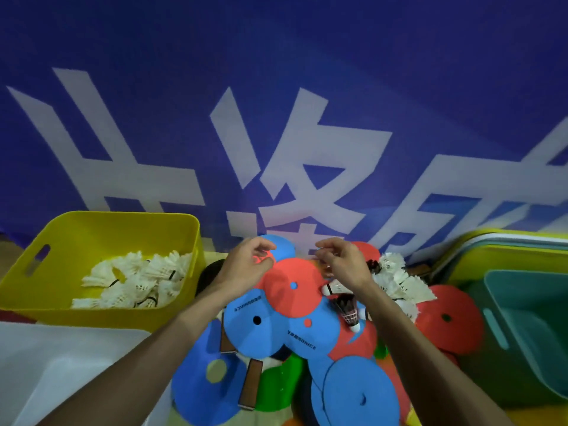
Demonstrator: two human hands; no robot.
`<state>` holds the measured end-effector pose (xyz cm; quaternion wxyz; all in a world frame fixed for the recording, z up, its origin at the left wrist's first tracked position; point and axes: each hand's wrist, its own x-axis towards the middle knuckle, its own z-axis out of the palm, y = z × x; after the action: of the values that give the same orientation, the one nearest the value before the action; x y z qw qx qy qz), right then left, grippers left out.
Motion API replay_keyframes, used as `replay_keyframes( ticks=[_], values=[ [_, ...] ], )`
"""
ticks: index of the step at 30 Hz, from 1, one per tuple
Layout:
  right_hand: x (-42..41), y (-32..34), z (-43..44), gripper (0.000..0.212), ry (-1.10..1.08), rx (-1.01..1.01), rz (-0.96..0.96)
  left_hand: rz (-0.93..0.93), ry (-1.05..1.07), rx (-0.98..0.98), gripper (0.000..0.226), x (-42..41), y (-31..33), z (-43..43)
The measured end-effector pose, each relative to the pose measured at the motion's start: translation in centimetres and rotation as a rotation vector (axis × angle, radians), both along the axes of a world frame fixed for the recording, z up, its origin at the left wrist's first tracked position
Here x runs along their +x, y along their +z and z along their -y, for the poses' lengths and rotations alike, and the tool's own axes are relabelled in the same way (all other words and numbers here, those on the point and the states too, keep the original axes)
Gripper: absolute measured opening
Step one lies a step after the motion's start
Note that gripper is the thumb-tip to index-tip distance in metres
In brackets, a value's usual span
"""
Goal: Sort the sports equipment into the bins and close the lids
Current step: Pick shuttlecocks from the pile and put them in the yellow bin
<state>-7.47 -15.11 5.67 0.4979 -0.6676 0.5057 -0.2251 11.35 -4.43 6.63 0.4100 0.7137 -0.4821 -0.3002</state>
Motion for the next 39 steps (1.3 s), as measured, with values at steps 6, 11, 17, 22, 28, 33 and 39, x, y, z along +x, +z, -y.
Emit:
replay_keyframes(
  ticks=[6,11,17,22,28,33,39],
  values=[
    [-6.3,-1.9,1.3,0.019,-0.152,-0.011,-0.034,0.096,-0.2,0.107,0.019,-4.0,-2.4,2.9],
    [-9.8,-3.1,1.8,0.017,-0.245,0.026,0.001,0.232,-0.381,0.146,0.018,-7.6,-4.8,5.7],
    [-11.2,-3.9,2.3,0.016,-0.281,0.08,0.076,0.469,-0.64,0.253,0.035,-10.1,-7.4,9.4],
    [-12.1,-4.8,2.6,0.016,-0.273,0.073,0.015,0.563,-0.741,0.296,0.049,-12.2,-8.2,11.2],
    [-13.0,-5.8,2.0,0.014,-0.266,0.091,-0.03,0.643,-0.665,0.244,0.038,-13.2,-9.1,11.9],
    [-12.0,-5.4,1.5,0.015,-0.175,0.045,-0.093,0.797,-0.589,0.202,0.017,-12.3,-8.2,11.0],
    [-9.8,-5.0,0.6,0.022,0.009,-0.066,-0.273,0.787,-0.468,0.22,0.006,-9.8,-6.9,9.3]
  ],
)
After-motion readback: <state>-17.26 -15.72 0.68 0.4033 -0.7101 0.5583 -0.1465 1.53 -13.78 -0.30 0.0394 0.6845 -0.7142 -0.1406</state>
